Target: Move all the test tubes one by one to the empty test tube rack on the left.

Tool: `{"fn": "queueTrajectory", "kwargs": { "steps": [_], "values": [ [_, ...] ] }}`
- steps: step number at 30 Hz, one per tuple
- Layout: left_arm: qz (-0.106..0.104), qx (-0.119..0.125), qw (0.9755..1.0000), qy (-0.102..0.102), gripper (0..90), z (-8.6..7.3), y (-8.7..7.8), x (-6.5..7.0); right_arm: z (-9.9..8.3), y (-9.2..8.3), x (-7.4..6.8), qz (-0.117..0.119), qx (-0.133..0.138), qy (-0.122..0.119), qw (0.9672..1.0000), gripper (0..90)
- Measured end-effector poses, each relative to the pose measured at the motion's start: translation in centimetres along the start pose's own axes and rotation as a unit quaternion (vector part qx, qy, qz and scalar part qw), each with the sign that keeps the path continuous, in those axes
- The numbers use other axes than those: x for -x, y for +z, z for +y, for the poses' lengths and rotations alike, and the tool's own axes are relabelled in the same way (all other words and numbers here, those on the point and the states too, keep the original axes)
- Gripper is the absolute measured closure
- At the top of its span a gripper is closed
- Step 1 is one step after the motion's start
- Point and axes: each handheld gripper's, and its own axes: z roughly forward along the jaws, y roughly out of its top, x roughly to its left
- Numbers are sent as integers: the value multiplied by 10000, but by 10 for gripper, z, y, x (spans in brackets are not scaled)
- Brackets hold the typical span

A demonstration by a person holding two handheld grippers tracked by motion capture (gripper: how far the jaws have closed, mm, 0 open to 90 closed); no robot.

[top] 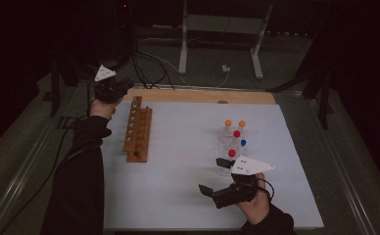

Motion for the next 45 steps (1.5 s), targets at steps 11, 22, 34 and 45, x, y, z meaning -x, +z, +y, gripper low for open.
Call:
{"fn": "queueTrajectory", "kwargs": {
  "steps": [11,22,34,45],
  "values": [
    [82,-178,9998,-63,772,-26,7,2,0,-1,0,37,15,48,10000,0],
    [86,-254,9996,-95,772,-46,14,6,0,-1,-2,43,14,35,10000,0],
    [165,-217,9996,-86,772,-56,14,5,0,-1,-1,48,8,35,10000,0],
    [-66,-358,9992,-156,755,-54,15,3,1,-3,-1,69,6,42,10000,0]
  ]
}}
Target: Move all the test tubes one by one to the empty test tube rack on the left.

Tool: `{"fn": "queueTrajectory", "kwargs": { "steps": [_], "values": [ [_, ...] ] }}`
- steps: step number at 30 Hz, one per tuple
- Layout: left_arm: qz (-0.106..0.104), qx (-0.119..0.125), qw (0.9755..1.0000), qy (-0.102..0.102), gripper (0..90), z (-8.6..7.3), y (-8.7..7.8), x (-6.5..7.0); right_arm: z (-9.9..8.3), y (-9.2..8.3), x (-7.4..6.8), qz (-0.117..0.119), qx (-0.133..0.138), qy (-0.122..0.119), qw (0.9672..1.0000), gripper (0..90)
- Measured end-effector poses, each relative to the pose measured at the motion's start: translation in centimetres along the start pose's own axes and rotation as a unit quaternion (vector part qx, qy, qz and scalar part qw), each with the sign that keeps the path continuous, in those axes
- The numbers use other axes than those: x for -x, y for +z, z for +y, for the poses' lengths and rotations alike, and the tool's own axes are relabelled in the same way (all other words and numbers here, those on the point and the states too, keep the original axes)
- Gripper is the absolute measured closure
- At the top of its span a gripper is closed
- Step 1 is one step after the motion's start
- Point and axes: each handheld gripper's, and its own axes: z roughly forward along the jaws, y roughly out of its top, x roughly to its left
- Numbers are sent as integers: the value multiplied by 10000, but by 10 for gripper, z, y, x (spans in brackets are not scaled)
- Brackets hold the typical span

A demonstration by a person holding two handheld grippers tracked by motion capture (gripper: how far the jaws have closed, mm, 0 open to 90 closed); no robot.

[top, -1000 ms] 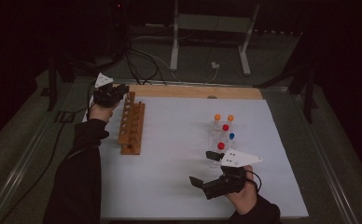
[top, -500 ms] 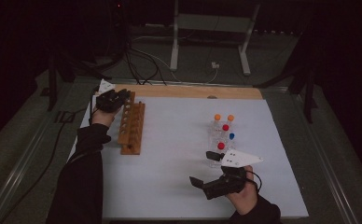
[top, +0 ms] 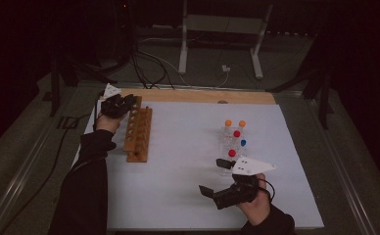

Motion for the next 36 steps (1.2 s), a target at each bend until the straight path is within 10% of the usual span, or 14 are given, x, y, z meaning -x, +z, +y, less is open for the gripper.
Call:
{"fn": "queueTrajectory", "kwargs": {
  "steps": [11,18,24,36],
  "values": [
    [-387,-92,9992,-102,229,18,-30,12,8,-11,8,-211,161,-25,9996,0],
    [-1095,-139,9939,71,24,23,-60,36,17,-32,21,-681,355,-225,9968,0],
    [-1527,-118,9880,211,8,18,-84,58,15,-46,43,-1412,279,-34,9896,0],
    [-2026,-140,9785,349,8,-17,-118,89,1,-56,81,-2061,280,390,9773,0]
  ]
}}
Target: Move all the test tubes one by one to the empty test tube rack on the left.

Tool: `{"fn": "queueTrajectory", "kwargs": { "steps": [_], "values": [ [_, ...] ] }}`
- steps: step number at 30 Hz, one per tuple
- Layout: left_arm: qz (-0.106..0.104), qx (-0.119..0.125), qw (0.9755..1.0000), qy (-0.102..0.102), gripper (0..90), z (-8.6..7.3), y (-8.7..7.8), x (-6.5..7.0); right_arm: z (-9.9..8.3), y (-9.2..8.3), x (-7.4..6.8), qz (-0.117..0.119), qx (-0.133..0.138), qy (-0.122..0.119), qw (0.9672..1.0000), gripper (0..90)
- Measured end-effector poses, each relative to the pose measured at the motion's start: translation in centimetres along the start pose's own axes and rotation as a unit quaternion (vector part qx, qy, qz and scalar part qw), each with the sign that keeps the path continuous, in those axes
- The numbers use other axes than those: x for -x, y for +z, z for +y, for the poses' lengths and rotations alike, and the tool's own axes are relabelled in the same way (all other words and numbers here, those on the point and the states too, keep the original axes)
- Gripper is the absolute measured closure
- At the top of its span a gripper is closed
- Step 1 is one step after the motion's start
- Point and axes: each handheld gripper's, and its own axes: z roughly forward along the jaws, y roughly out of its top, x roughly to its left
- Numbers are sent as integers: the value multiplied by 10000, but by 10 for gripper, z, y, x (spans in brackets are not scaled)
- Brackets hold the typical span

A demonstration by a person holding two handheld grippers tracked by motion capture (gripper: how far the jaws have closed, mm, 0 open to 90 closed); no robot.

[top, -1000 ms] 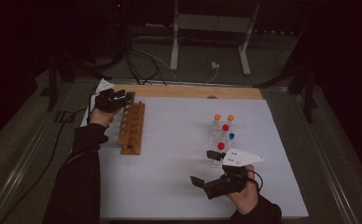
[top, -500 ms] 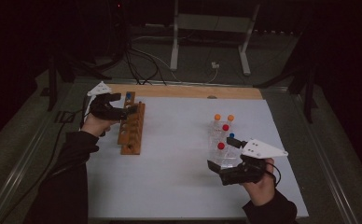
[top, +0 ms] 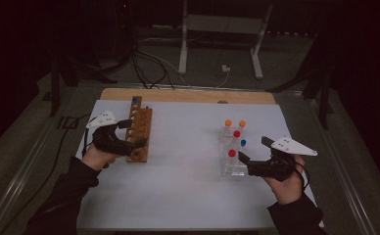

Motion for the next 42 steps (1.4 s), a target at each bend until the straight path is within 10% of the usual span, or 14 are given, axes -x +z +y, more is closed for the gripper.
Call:
{"fn": "queueTrajectory", "kwargs": {
  "steps": [19,34,42],
  "values": [
    [-303,-199,9993,126,8,-43,-3,41,-25,22,25,-197,-480,153,9985,114],
    [-423,-313,9983,233,8,-48,2,49,-38,42,30,-90,-933,166,9955,560],
    [-486,-343,9979,241,8,-49,3,49,-38,53,29,-128,-1029,43,9946,649]
  ]
}}
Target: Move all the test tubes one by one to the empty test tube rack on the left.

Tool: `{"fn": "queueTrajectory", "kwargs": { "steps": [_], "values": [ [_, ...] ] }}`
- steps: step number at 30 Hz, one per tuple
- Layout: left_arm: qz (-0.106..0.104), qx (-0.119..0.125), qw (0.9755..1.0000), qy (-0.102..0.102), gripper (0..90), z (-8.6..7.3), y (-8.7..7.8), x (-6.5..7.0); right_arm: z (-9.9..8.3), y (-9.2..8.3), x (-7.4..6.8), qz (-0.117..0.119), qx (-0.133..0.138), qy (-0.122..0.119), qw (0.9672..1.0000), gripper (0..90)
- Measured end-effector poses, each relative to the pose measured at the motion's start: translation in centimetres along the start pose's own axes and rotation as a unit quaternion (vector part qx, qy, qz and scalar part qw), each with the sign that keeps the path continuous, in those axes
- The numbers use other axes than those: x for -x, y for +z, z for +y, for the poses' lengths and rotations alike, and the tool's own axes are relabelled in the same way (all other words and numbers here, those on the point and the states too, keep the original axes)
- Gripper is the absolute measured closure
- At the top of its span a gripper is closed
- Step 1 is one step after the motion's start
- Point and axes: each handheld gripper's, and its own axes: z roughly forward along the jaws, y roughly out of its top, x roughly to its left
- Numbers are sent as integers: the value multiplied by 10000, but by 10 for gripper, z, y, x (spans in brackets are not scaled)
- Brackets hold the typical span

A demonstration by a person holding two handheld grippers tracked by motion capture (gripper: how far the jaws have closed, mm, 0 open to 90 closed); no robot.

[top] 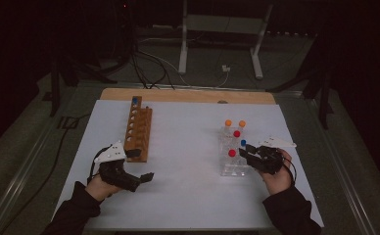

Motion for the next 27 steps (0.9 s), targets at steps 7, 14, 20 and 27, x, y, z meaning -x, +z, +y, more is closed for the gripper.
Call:
{"fn": "queueTrajectory", "kwargs": {
  "steps": [7,14,20,27],
  "values": [
    [-6,23,10000,4,8,0,0,0,2,7,2,-61,-79,-2,10000,732],
    [-31,16,10000,0,8,0,-1,0,3,8,2,-159,-83,-13,9998,766],
    [-33,9,10000,2,8,0,-1,0,6,4,0,-172,-65,-105,9998,767],
    [-35,13,10000,9,8,0,-1,0,14,-9,0,-200,121,-154,9996,767]
  ]
}}
